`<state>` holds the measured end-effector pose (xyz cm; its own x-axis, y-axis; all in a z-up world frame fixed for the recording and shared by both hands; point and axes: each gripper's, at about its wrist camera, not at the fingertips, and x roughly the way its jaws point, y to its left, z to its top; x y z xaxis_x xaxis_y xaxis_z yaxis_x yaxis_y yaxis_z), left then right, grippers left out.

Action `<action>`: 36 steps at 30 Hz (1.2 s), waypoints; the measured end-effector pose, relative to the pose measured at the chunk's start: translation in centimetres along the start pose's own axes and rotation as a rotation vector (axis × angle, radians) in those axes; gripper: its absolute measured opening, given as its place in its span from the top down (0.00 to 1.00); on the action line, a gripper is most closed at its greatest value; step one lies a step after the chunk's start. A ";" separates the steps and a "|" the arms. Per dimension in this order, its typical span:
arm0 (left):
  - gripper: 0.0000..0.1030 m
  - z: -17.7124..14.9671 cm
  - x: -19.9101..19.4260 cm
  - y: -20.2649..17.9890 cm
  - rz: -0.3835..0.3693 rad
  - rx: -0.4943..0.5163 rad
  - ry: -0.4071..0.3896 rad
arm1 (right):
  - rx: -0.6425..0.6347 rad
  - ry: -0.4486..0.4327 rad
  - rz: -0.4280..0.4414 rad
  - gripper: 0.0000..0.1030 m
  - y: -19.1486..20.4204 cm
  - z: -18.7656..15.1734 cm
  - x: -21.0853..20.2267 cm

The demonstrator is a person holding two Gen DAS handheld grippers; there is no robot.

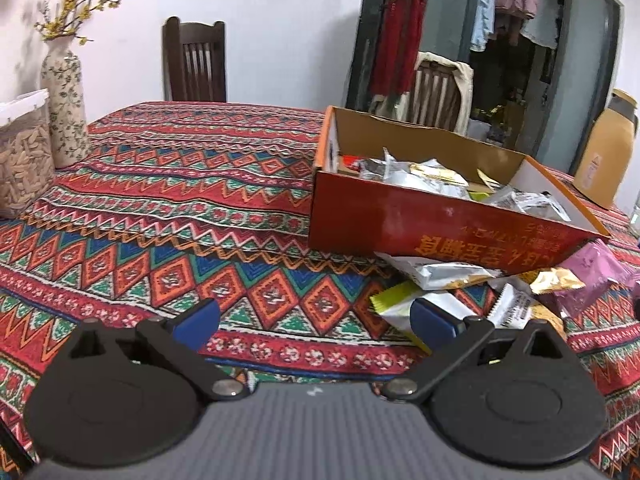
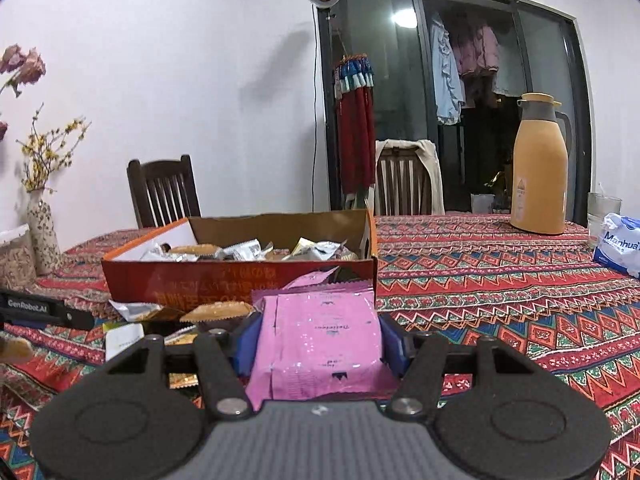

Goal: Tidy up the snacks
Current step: 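Grasp the green-and-white snack bar with the left gripper while the right gripper holds the pink packet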

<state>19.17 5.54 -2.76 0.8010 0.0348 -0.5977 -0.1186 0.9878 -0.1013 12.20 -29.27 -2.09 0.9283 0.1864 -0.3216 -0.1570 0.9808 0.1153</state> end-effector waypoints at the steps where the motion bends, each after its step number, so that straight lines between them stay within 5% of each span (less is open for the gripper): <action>1: 0.00 0.0 0.0 0.0 0.012 -0.003 0.001 | 0.006 -0.013 0.000 0.41 -0.1 0.0 -0.2; 6: 0.00 0.1 -0.8 -0.8 0.065 0.017 -0.009 | 0.033 -0.050 0.015 0.41 -0.7 -0.2 -1.0; 17: 0.00 -0.1 -1.2 -7.1 -0.002 0.069 0.050 | 0.079 -0.042 0.011 0.41 -1.3 -0.1 -0.7; 23: 0.00 -0.6 -0.6 -10.4 0.054 0.092 0.091 | 0.106 -0.030 0.020 0.41 -1.7 -0.2 -0.5; 36: 0.00 -2.6 0.6 -9.9 0.141 0.085 0.171 | 0.117 -0.058 0.091 0.41 -2.1 -0.4 -1.2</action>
<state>19.30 -4.62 -4.24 0.6682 0.1544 -0.7278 -0.1665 0.9844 0.0560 11.27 -31.55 -2.32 0.9306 0.2669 -0.2506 -0.2036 0.9462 0.2514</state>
